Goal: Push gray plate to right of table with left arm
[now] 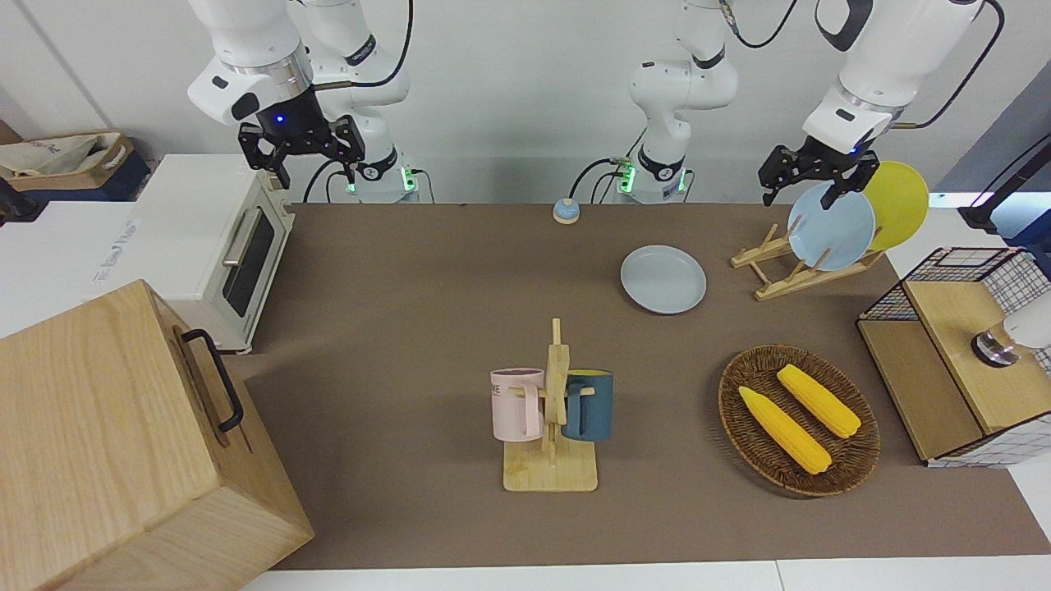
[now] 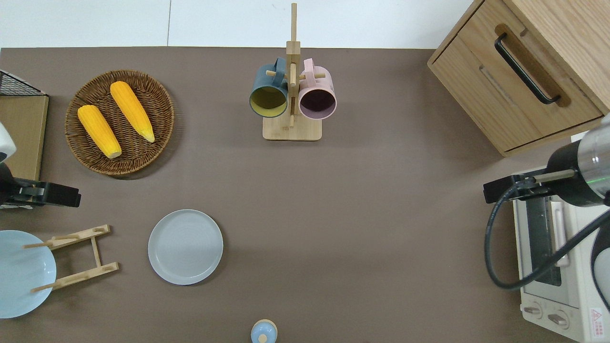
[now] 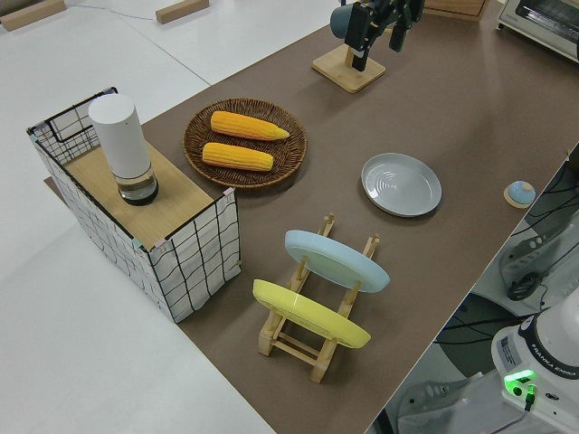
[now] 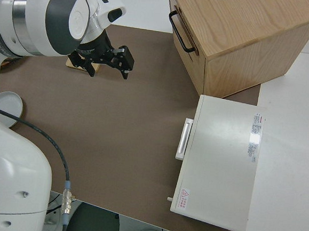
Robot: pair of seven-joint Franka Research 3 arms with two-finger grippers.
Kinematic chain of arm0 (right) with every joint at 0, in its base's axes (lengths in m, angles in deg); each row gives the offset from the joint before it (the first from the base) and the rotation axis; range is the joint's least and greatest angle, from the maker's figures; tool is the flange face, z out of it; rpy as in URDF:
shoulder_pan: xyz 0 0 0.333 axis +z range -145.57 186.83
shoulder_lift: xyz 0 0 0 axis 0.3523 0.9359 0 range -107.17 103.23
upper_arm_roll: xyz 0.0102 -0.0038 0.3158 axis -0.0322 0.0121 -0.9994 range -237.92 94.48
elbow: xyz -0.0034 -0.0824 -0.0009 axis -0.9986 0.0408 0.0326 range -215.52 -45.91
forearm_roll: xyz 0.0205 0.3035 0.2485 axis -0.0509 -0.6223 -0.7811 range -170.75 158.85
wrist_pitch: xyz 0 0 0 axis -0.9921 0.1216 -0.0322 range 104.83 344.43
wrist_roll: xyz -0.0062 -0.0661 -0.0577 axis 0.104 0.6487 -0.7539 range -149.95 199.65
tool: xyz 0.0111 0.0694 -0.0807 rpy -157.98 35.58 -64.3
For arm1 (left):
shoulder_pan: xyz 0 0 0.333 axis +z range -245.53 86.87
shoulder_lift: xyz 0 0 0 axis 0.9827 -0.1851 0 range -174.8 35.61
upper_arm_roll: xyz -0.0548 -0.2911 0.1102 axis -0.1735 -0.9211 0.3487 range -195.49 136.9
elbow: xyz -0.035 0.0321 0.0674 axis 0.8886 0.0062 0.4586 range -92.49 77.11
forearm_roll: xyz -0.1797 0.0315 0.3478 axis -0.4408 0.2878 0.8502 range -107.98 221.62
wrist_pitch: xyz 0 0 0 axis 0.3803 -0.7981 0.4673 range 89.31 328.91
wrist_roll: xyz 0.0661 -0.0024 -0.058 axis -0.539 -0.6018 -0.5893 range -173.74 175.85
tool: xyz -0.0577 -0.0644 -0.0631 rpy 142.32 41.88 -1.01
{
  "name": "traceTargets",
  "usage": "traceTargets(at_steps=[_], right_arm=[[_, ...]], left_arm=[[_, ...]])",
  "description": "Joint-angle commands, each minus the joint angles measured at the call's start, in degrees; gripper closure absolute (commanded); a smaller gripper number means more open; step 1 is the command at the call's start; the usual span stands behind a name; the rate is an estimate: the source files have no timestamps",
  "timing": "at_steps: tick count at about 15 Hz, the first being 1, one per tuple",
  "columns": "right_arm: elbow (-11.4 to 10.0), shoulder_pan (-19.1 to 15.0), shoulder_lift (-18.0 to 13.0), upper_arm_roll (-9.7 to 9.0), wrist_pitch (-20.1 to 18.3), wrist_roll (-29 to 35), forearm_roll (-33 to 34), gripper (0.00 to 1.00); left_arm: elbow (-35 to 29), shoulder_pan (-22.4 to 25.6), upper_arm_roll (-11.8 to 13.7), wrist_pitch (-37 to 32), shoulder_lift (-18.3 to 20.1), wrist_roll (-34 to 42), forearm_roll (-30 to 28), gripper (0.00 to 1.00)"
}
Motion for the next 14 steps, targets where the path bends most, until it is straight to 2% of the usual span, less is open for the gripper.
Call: traceTargets(at_steps=[1, 6, 9, 14], right_arm=[[0.1, -0.6, -0.4, -0.32, -0.7, -0.1, -0.5, 0.017], [0.0, -0.6, -0.4, -0.32, -0.7, -0.1, -0.5, 0.017], [0.1, -0.6, -0.4, -0.32, -0.7, -0.1, -0.5, 0.017], [0.1, -0.6, -0.4, -0.32, -0.7, -0.1, -0.5, 0.017]], left_arm=[[0.9, 0.2, 0.3, -1.2, -0.5, -0.6, 0.1, 0.01], [0.6, 0.2, 0.3, -1.3, -0.3, -1.1, -0.2, 0.01], [0.2, 0.0, 0.2, -2.8, -0.3, -4.5, -1.6, 0.01], [-2.5, 0.1, 0.3, -2.4, 0.7, -4.4, -2.5, 0.01]])
